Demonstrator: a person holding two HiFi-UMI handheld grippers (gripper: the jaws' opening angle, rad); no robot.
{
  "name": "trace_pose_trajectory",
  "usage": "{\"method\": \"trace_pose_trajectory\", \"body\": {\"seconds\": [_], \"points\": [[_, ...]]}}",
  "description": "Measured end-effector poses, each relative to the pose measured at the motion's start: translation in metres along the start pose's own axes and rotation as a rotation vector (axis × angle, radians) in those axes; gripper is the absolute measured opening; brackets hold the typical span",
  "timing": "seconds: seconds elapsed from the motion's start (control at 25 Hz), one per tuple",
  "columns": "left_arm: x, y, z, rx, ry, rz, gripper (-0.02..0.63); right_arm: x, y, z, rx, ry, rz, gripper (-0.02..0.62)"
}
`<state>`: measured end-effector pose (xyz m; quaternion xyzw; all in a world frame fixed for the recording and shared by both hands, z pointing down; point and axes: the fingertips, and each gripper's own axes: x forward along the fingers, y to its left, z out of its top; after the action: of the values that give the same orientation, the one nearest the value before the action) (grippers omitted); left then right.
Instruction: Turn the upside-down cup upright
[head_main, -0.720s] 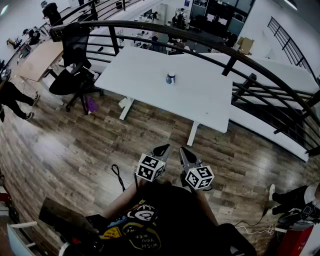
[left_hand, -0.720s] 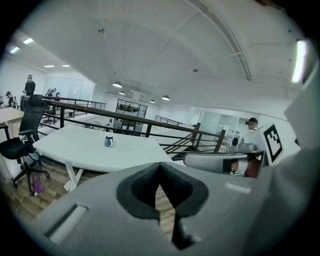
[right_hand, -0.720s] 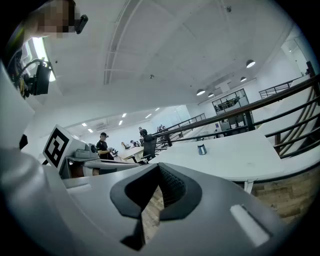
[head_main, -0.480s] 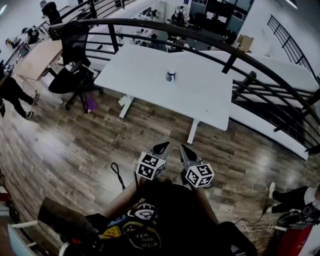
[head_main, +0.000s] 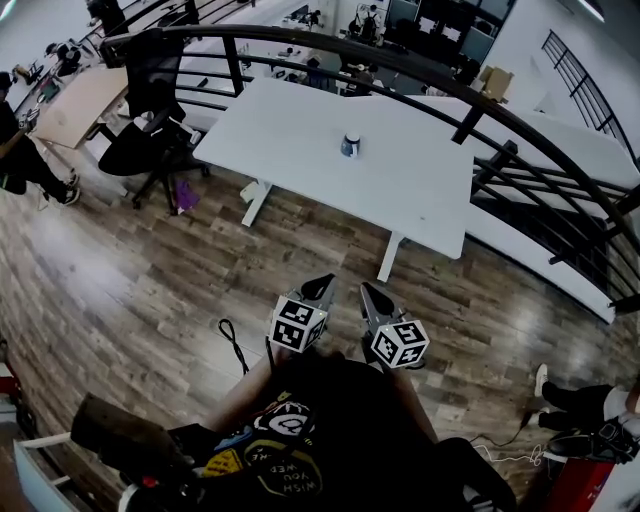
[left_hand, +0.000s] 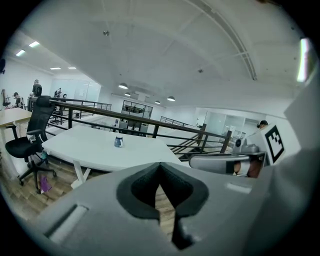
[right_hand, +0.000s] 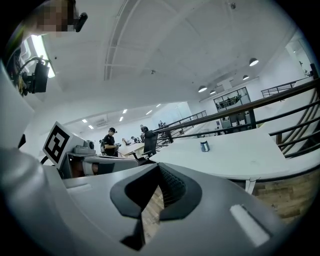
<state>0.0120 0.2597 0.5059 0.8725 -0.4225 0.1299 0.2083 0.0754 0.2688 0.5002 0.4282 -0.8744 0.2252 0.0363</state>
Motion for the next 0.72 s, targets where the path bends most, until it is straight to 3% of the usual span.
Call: {"method": "trace_pose_trajectory", "body": {"seconds": [0.2,0.52,0.72], "points": [[-0.012,0.025,0.004,-0.010,0.000,-0.005,0.003,0.024,0.014,0.006,0.067,-0.046,0.045,-0.002],[-0.008,0.071,0.013,-0.041,-0.023,-0.041,0.003,0.073,0.005,0.009,-0.134,0.020,-0.127,-0.002],[0.023,0.095,0.023,-0.057,-0.010,-0.065,0.003,0.107,-0.016,0.017,-0.107,0.035,-0.142,-0.002]]}}
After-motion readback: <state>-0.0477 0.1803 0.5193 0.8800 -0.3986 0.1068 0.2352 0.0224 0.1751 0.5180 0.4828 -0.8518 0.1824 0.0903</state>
